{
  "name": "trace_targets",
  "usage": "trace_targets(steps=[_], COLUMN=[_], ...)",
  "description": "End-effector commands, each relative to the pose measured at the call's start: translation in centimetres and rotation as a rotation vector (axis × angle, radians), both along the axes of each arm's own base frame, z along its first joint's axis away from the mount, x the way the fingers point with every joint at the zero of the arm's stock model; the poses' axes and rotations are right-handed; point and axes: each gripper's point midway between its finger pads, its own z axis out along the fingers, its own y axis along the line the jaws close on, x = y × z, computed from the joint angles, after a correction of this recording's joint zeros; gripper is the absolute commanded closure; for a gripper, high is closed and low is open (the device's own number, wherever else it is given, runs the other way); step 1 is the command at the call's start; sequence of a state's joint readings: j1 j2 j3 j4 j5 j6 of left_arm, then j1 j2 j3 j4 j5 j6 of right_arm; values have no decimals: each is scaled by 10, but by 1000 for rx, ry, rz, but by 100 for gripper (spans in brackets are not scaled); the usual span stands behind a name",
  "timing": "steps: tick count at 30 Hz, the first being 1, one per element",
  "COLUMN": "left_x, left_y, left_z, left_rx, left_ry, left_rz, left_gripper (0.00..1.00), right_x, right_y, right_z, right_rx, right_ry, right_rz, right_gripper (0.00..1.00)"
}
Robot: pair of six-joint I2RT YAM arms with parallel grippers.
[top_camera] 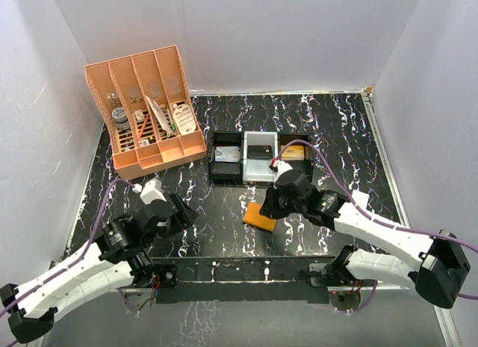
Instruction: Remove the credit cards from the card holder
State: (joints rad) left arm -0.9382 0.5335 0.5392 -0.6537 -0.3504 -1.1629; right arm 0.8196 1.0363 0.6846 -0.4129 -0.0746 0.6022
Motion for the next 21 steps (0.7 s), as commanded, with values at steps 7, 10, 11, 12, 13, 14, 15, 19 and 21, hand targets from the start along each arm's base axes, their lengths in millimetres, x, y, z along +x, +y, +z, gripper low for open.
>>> trace_targets(steps=[7,10,11,12,13,14,15,19,21], left_x=[-7,-9,-10,-11,-13,-15,-15,-6,-2], left_y=[-54,-86,-97,-109,-121,-131,-140,-157,-165], left_z=[0,-5,-9,-9,-10,-11,-15,-35,-42], left_rx=[-164,-267,-294,-320,-339,-350,-344,-323,-347], left_ry=[9,45,66,78,101,121,145,192,194], left_rz=[-185,-258,-285,-321,-361,-398,-424,-412,-401], left_gripper=[26,26,26,27,28,30,32,34,38], right_x=[47,56,57,55,54,52,51,39,28], right_y=[-48,-46,-44,-40,-36,-34,-33,-21,-18], right_z=[-24,-35,-40,-47,-52,-57,-61,-66,-68], right_rx=[-96,-56,-44,-29,-7,8,13,74,111], right_ry=[65,104,116,137,156,179,196,223,247], right_rz=[-219,-167,-145,-119,-89,-68,-57,34,67], right_gripper=[54,42,38,37,36,36,35,37,38])
